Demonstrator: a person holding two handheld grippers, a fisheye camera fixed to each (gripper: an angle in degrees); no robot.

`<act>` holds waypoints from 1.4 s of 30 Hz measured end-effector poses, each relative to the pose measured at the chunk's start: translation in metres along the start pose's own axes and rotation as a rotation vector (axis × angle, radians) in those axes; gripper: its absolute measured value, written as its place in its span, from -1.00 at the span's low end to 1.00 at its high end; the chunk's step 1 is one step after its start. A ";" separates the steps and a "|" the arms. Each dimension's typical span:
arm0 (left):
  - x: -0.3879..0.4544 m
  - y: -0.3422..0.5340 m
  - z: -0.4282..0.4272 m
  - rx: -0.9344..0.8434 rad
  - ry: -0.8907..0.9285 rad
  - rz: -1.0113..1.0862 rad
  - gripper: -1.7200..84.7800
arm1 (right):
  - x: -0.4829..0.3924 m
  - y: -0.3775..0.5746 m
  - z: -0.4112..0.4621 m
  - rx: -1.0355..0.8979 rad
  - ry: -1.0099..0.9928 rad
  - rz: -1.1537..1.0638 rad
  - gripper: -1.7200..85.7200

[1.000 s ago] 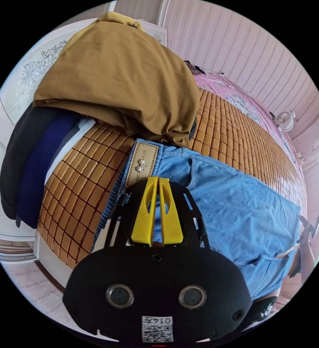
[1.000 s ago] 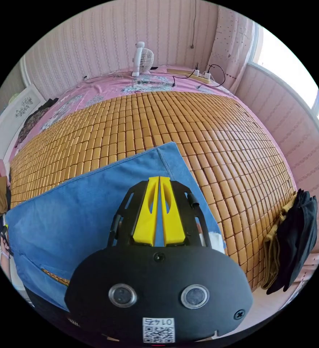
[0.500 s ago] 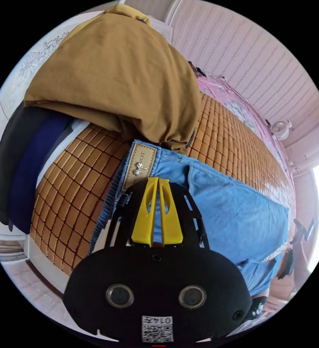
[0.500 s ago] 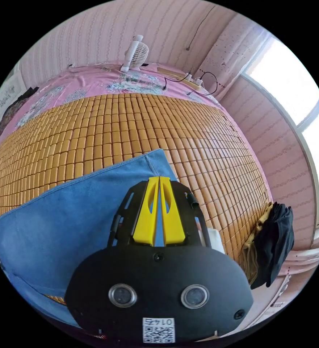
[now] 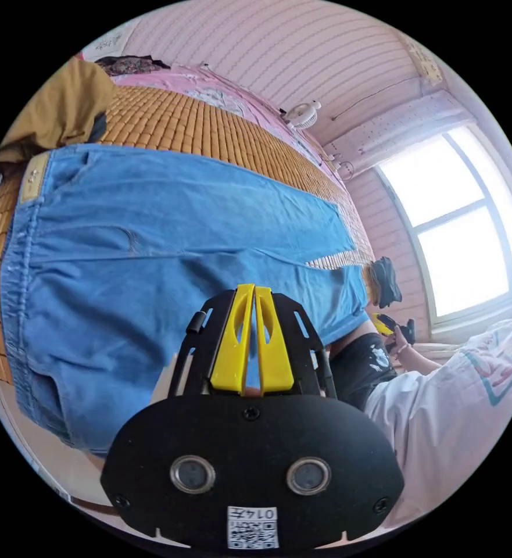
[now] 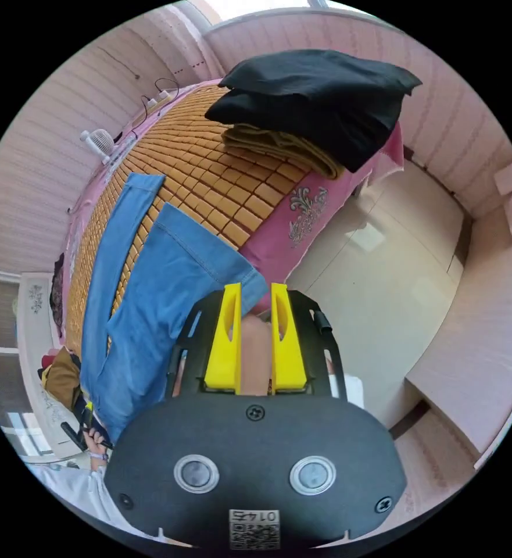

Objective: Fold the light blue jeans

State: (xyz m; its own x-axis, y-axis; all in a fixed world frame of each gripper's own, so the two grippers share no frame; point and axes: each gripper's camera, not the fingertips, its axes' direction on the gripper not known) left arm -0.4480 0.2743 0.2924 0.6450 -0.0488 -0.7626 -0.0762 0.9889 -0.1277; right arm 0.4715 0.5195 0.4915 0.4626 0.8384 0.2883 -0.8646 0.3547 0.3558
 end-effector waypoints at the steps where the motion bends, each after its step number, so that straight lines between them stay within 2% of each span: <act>1: 0.004 0.007 0.009 -0.048 0.015 0.006 -0.98 | 0.012 0.003 0.004 -0.016 -0.063 0.028 -0.70; 3: 0.012 0.016 0.017 -0.090 -0.014 0.020 -0.98 | 0.054 0.009 0.017 -0.047 -0.240 0.168 -0.67; 7: 0.027 0.029 0.024 -0.133 -0.026 0.068 -0.98 | 0.086 0.007 0.028 0.023 -0.351 0.275 -0.70; 14: 0.030 0.043 0.039 -0.205 -0.009 0.120 -0.98 | 0.083 -0.026 0.076 -0.076 -0.234 0.130 -0.71; 19: 0.019 0.057 0.026 -0.158 0.016 0.082 -0.98 | 0.088 -0.038 0.094 -0.118 -0.255 0.107 -0.85; 22: 0.004 0.067 0.010 -0.127 0.011 0.049 -0.98 | 0.087 -0.043 0.083 -0.085 -0.321 0.055 -0.90; 24: -0.007 0.074 -0.004 -0.105 0.018 0.030 -0.98 | 0.081 -0.041 0.050 0.056 -0.469 -0.045 -0.91; 26: -0.023 0.085 -0.026 -0.051 0.008 0.002 -0.98 | 0.075 -0.031 0.021 0.189 -0.559 -0.134 -0.92; 28: -0.059 0.107 -0.061 0.069 0.000 -0.125 -0.98 | 0.081 -0.022 0.007 0.268 -0.619 -0.171 -0.92; 29: -0.070 0.114 -0.071 0.109 0.005 -0.171 -0.98 | 0.092 -0.019 0.010 0.264 -0.602 -0.153 -0.92; 31: -0.116 0.148 -0.109 0.295 0.019 -0.366 -0.97 | 0.118 -0.020 0.035 0.172 -0.479 -0.041 -0.91; 32: -0.125 0.158 -0.118 0.347 0.014 -0.401 -0.96 | 0.137 -0.019 0.055 0.096 -0.423 0.065 -0.91; 34: -0.158 0.198 -0.149 0.520 0.010 -0.524 -0.89 | 0.156 -0.015 0.076 0.039 -0.409 0.121 -0.90; 37: -0.198 0.252 -0.167 0.651 0.127 -0.717 -0.82 | 0.172 -0.007 0.092 0.052 -0.394 0.173 -0.86; 42: -0.230 0.313 -0.175 0.785 0.178 -0.896 -0.78 | 0.198 0.002 0.107 0.049 -0.463 0.317 -0.78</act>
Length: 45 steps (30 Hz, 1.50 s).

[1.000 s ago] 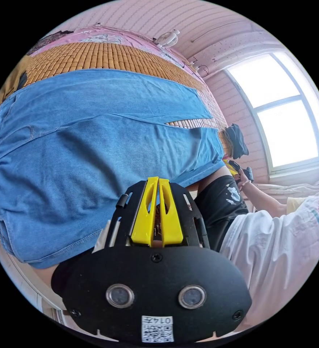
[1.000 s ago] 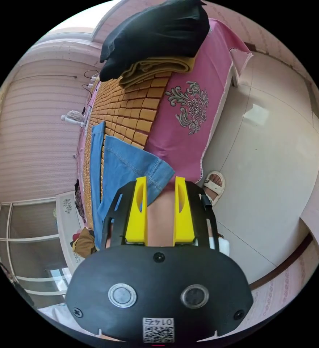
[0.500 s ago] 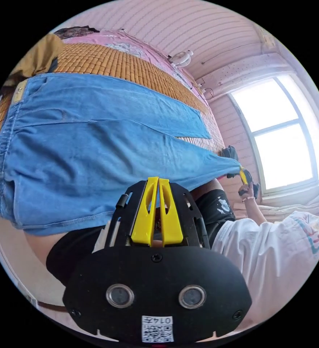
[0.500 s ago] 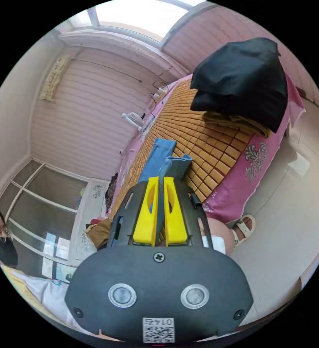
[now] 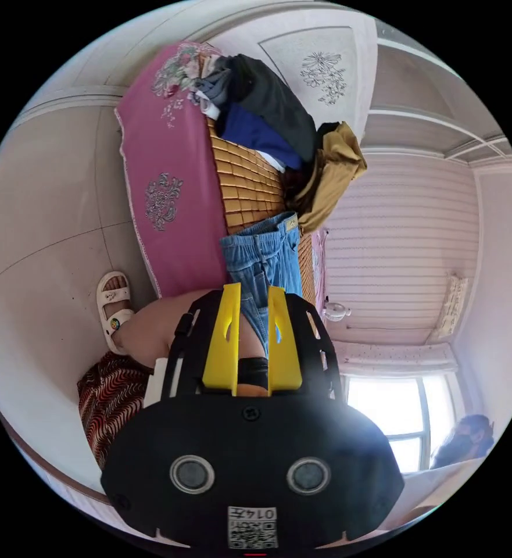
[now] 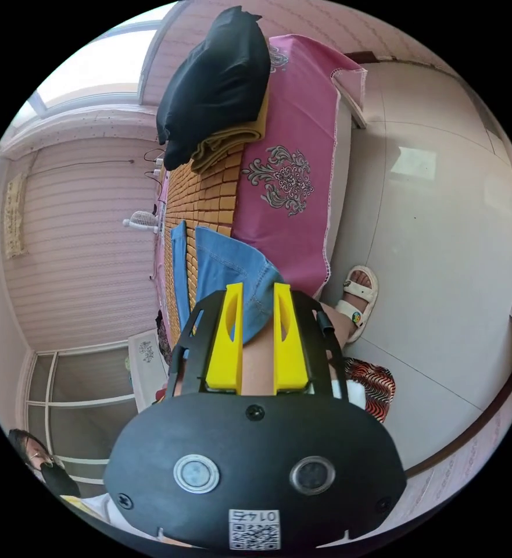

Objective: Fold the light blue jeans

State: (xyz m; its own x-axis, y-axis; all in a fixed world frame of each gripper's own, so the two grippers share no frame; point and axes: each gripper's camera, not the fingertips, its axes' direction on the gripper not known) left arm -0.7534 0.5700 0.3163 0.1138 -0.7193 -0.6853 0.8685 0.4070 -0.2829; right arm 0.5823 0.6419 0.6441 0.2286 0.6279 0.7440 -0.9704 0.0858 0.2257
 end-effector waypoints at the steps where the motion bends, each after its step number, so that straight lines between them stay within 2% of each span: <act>1: -0.008 -0.001 -0.004 0.003 -0.005 -0.020 -0.76 | 0.000 0.000 0.000 0.002 0.008 -0.002 -0.78; 9: -0.023 -0.015 0.008 -0.109 -0.107 -0.032 -0.58 | -0.017 -0.011 0.045 -0.159 0.142 -0.075 -0.69; 16: -0.013 -0.025 -0.011 -0.109 -0.210 0.079 -0.63 | -0.023 -0.006 0.040 -0.110 0.195 -0.123 -0.71; 19: -0.021 -0.029 -0.016 -0.096 -0.193 0.045 -0.59 | -0.010 -0.004 0.039 -0.134 0.152 -0.070 -0.70; 23: -0.024 -0.035 -0.010 -0.090 -0.104 0.003 -0.55 | 0.001 -0.007 0.049 -0.126 -0.095 0.020 -0.69; 25: -0.018 -0.038 0.003 -0.129 -0.123 0.032 -0.55 | -0.008 -0.010 0.055 -0.121 -0.090 -0.007 -0.69; 27: -0.012 -0.039 0.016 -0.188 -0.154 0.066 -0.57 | -0.025 -0.015 0.067 -0.145 0.020 -0.080 -0.69; 29: -0.007 -0.038 0.032 -0.260 -0.189 0.102 -0.60 | -0.033 -0.019 0.075 -0.161 0.031 -0.095 -0.70; 33: 0.004 -0.036 0.039 -0.286 -0.372 0.152 -0.83 | -0.042 -0.024 0.090 -0.200 0.026 -0.105 -0.75; 34: 0.006 -0.037 0.036 -0.289 -0.358 0.165 -0.90 | -0.044 -0.025 0.091 -0.203 0.036 -0.113 -0.77; 37: 0.013 -0.036 0.022 -0.251 -0.303 0.179 -0.94 | -0.049 -0.028 0.088 -0.188 0.092 -0.145 -0.88; 42: 0.022 -0.031 -0.005 -0.235 -0.261 0.249 -0.97 | -0.038 -0.033 0.071 -0.159 -0.063 -0.118 -0.95; 45: 0.018 -0.028 -0.025 -0.207 -0.246 0.244 -0.97 | -0.030 -0.034 0.061 -0.140 -0.078 -0.103 -0.96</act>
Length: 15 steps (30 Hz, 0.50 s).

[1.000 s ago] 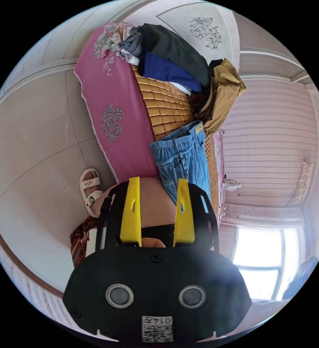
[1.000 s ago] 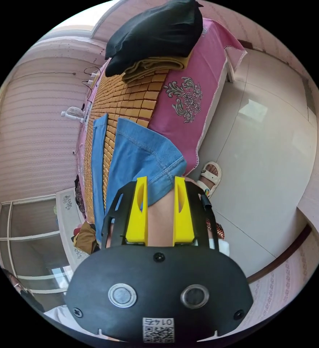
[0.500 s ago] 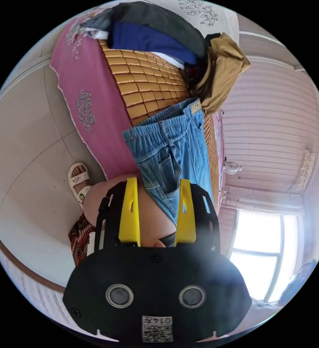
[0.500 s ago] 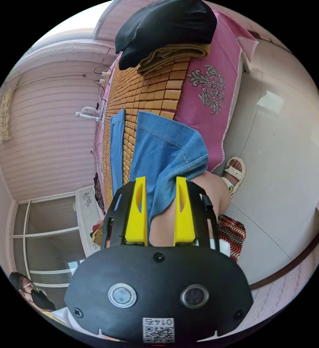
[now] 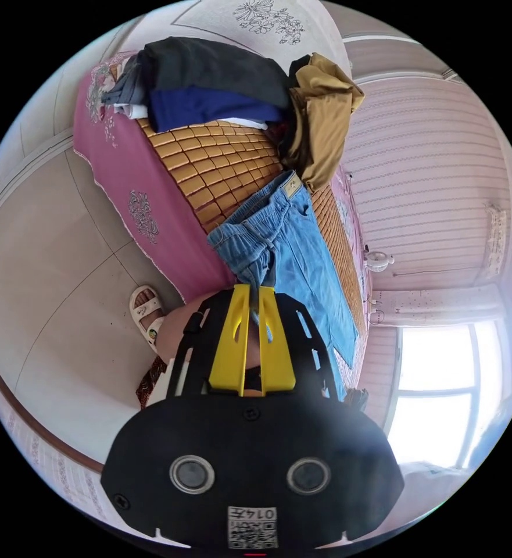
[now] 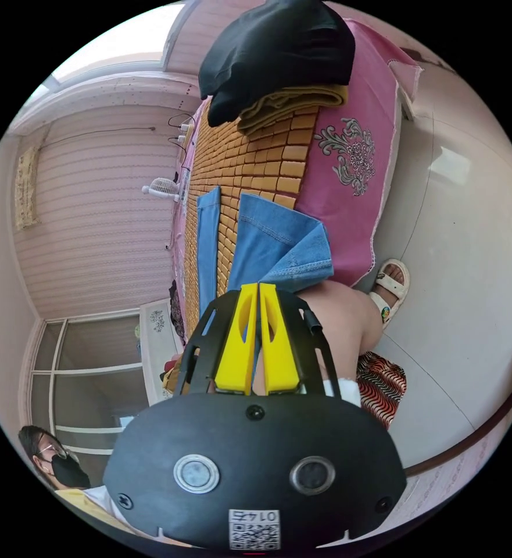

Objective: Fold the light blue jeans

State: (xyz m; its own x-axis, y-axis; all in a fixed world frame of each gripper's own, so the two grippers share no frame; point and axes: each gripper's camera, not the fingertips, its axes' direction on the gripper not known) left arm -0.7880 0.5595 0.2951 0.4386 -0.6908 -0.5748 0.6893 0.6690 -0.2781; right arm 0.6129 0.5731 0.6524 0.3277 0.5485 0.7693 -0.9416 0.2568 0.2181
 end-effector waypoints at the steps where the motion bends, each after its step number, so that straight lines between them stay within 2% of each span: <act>1: -0.003 0.003 -0.006 0.010 0.011 -0.005 -0.98 | 0.001 0.000 -0.002 0.002 0.001 0.001 -0.96; 10: -0.001 0.016 -0.017 0.022 0.003 0.009 -0.98 | 0.012 0.009 -0.023 0.006 0.065 0.001 -0.94; 13: 0.005 0.016 -0.020 0.016 -0.011 0.030 -0.98 | 0.019 0.013 -0.036 0.063 0.052 0.024 -0.87; 15: 0.007 0.017 -0.021 0.013 -0.015 0.036 -0.98 | 0.022 0.013 -0.033 0.015 0.031 0.037 -0.80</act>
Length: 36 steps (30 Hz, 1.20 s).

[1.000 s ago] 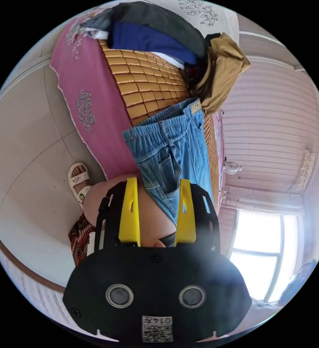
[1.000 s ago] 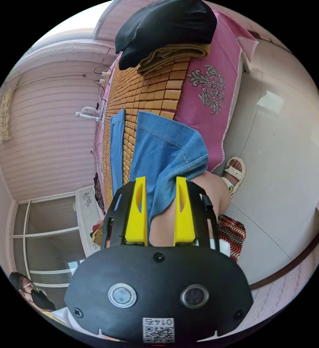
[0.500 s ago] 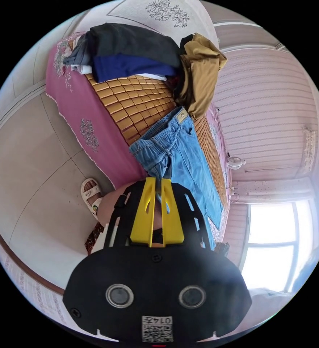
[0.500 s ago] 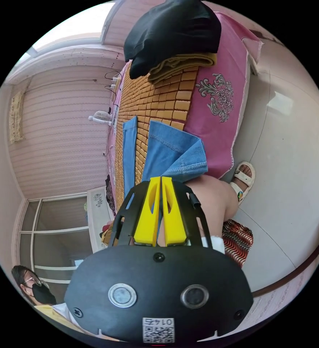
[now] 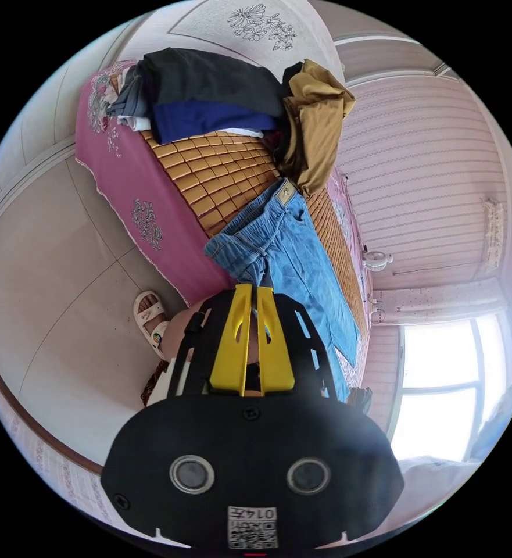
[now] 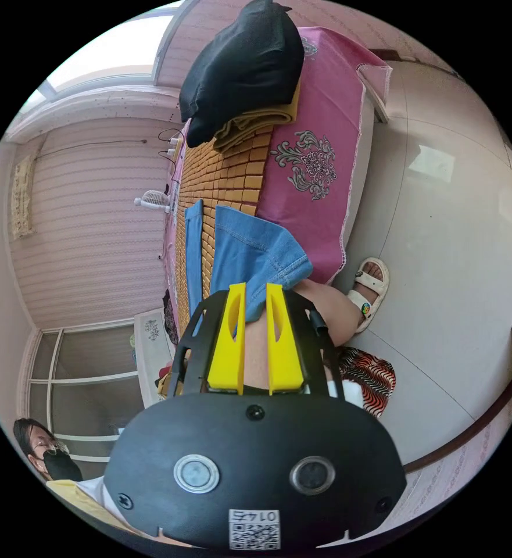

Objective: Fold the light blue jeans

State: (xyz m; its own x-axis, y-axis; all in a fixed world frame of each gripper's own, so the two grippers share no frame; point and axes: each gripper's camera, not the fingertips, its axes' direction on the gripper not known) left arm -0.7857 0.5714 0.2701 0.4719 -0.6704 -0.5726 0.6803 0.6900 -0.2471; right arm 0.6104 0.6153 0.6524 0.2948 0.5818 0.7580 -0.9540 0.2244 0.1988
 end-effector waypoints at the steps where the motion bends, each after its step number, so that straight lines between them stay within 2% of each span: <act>1: 0.001 0.001 -0.001 0.000 -0.001 -0.003 -0.98 | 0.000 0.000 0.002 -0.019 0.010 0.002 -0.78; 4: 0.002 0.004 -0.004 0.002 0.000 -0.013 -0.98 | -0.003 -0.001 0.013 -0.057 0.053 0.018 -0.72; 7: 0.004 0.007 -0.006 0.002 0.003 -0.023 -0.98 | 0.004 -0.004 0.022 -0.074 0.005 0.104 -0.73; 11: 0.011 0.009 -0.011 0.008 0.006 -0.013 -0.98 | 0.005 -0.010 0.014 0.008 -0.114 0.146 -0.87; 15: 0.026 0.002 -0.015 0.036 0.035 0.013 -0.98 | -0.015 -0.017 0.006 0.018 -0.262 0.075 -0.93; 18: 0.049 -0.009 -0.022 0.087 0.026 0.064 -0.98 | -0.046 -0.023 -0.002 0.018 -0.297 -0.036 -0.95; 23: 0.074 0.003 -0.031 0.123 0.071 0.193 -0.98 | -0.076 -0.016 -0.027 0.062 -0.299 -0.169 -0.95; 26: 0.056 0.022 -0.027 0.053 0.007 0.126 -0.98 | -0.073 -0.005 -0.045 0.083 -0.258 -0.189 -0.95; 31: 0.040 0.044 -0.020 0.064 0.023 -0.004 -0.98 | -0.086 0.005 -0.050 0.072 -0.135 -0.238 -0.95; 36: 0.085 0.023 -0.011 0.084 0.048 0.092 -0.98 | -0.150 -0.015 -0.022 0.055 -0.102 -0.314 -0.95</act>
State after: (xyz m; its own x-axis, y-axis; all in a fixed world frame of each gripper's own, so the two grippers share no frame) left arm -0.7368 0.5333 0.2072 0.5083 -0.5898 -0.6275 0.6808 0.7215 -0.1267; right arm 0.5814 0.5415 0.5220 0.5703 0.4092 0.7123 -0.8199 0.3360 0.4634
